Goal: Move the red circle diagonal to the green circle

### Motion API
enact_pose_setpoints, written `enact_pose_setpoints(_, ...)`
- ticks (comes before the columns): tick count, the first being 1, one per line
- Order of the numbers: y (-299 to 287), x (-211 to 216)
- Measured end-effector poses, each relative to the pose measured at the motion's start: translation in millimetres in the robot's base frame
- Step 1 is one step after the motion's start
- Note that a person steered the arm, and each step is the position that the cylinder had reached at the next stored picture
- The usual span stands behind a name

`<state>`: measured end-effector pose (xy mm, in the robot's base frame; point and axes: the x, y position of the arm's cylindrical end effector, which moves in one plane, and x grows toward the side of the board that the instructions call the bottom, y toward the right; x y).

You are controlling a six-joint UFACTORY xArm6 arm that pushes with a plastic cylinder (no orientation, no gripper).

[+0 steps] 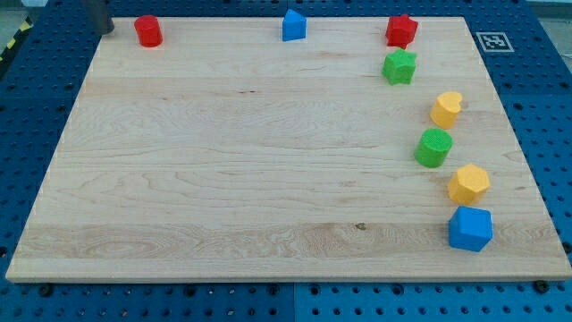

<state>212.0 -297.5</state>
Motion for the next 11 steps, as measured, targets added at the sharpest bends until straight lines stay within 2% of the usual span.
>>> enact_pose_setpoints(2, 20, 2)
enact_pose_setpoints(6, 140, 36)
enact_pose_setpoints(11, 143, 18)
